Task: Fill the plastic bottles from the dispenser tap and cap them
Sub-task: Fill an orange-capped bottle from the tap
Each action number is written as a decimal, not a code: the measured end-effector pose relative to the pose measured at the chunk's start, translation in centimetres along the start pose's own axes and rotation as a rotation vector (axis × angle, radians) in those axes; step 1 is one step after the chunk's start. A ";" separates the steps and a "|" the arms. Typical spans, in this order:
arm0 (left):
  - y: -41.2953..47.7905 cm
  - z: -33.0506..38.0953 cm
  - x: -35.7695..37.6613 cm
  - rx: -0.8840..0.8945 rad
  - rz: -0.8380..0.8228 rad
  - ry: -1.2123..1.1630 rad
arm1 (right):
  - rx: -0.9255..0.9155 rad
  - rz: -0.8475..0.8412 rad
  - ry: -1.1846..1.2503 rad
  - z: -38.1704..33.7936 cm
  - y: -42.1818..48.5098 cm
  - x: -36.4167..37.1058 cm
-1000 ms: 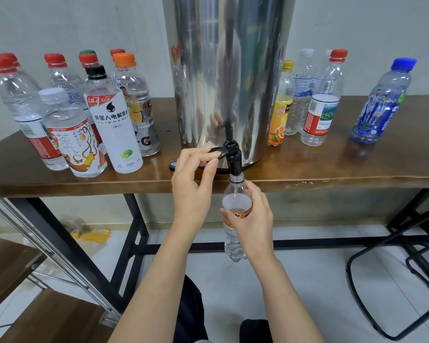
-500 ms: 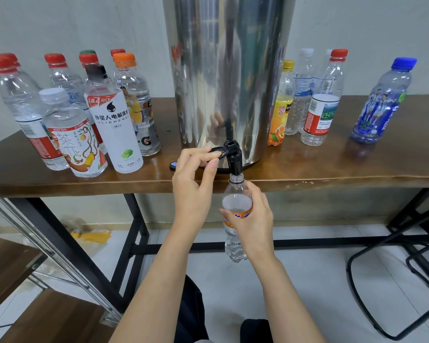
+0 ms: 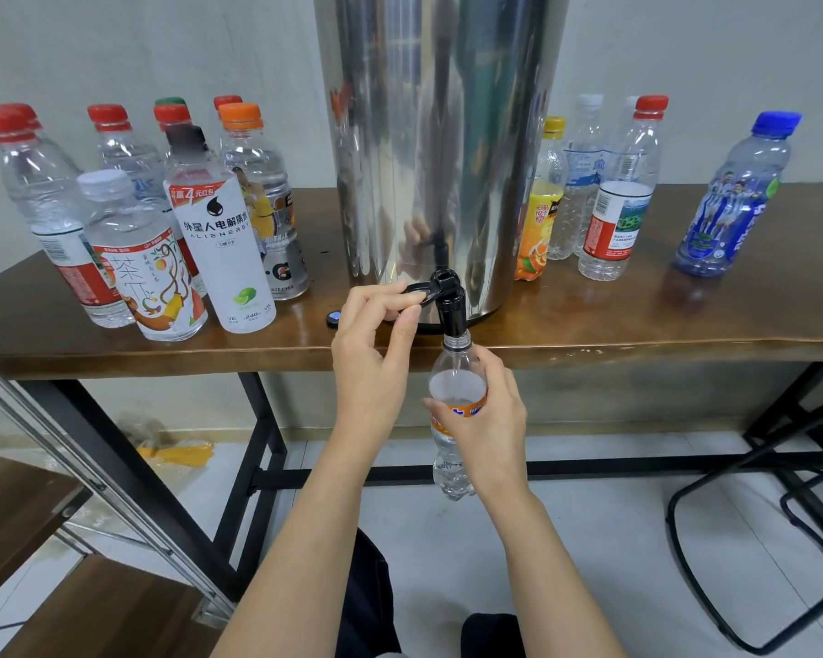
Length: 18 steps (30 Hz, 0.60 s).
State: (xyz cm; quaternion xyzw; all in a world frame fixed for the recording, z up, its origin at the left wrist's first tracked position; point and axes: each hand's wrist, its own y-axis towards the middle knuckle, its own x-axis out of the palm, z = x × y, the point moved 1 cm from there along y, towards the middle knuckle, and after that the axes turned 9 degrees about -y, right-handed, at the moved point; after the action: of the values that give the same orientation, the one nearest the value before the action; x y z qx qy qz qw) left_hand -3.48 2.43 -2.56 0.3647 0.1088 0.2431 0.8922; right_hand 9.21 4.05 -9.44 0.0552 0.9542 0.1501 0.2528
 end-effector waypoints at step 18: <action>0.0 0.0 0.0 -0.010 -0.006 -0.024 | 0.004 -0.009 -0.015 0.0 0.1 0.0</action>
State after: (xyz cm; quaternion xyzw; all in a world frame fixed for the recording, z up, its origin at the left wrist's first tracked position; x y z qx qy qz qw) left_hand -3.51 2.46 -2.54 0.3630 0.0978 0.2367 0.8959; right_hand 9.17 4.14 -9.38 0.0527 0.9528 0.1467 0.2604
